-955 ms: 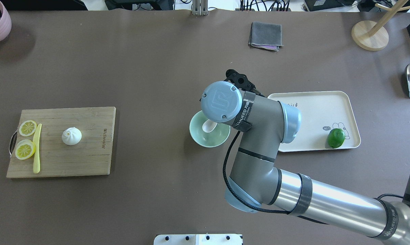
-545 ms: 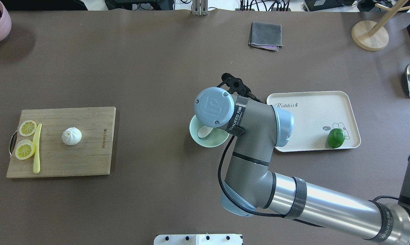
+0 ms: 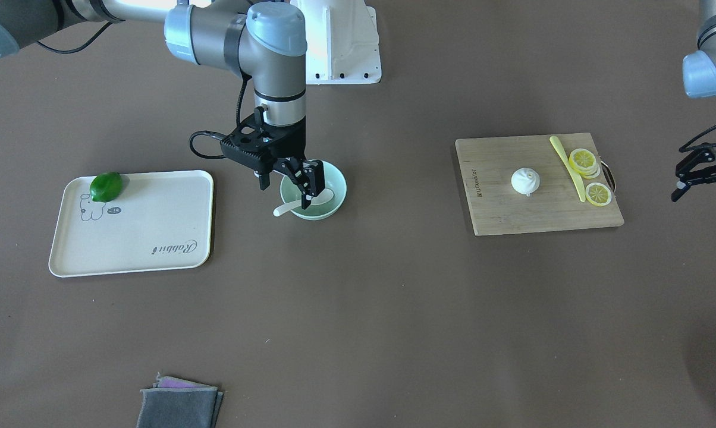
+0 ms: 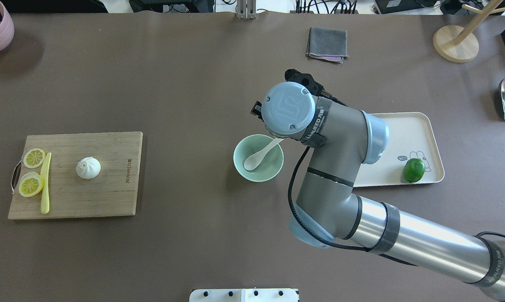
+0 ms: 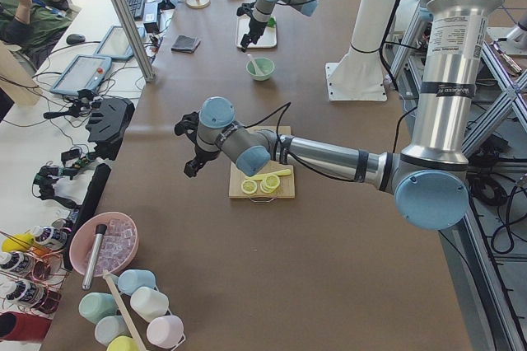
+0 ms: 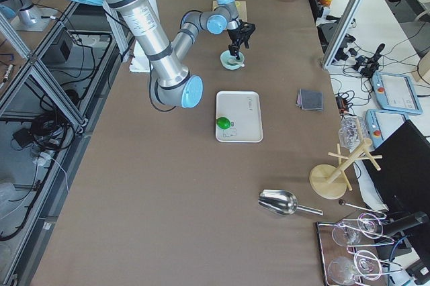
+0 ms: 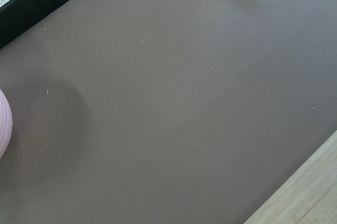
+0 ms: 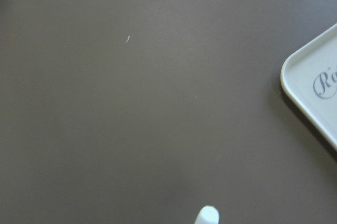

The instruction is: Put spoon and bun in bowl

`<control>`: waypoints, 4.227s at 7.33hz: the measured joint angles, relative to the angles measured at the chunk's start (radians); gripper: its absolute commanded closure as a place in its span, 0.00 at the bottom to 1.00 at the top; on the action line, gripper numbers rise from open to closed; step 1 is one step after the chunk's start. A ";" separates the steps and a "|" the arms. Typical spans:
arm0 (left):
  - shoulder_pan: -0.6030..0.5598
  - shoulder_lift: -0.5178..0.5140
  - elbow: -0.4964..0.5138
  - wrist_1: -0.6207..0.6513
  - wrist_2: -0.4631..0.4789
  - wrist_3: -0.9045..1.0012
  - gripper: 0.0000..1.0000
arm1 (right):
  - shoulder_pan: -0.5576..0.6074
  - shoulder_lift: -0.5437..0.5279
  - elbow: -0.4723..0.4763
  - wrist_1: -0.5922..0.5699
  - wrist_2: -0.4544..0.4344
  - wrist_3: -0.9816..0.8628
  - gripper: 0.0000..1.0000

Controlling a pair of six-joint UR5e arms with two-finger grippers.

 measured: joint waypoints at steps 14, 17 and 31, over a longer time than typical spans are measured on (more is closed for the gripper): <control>0.617 0.100 -0.152 -0.102 0.437 -0.515 0.57 | 0.817 -0.725 0.272 0.003 0.668 -1.478 0.00; 0.620 0.109 -0.151 -0.109 0.437 -0.513 0.81 | 0.818 -0.729 0.275 0.004 0.667 -1.481 0.00; 0.877 -0.523 0.034 -0.101 0.683 -0.908 0.02 | 0.860 -0.831 0.269 0.003 0.682 -1.524 0.00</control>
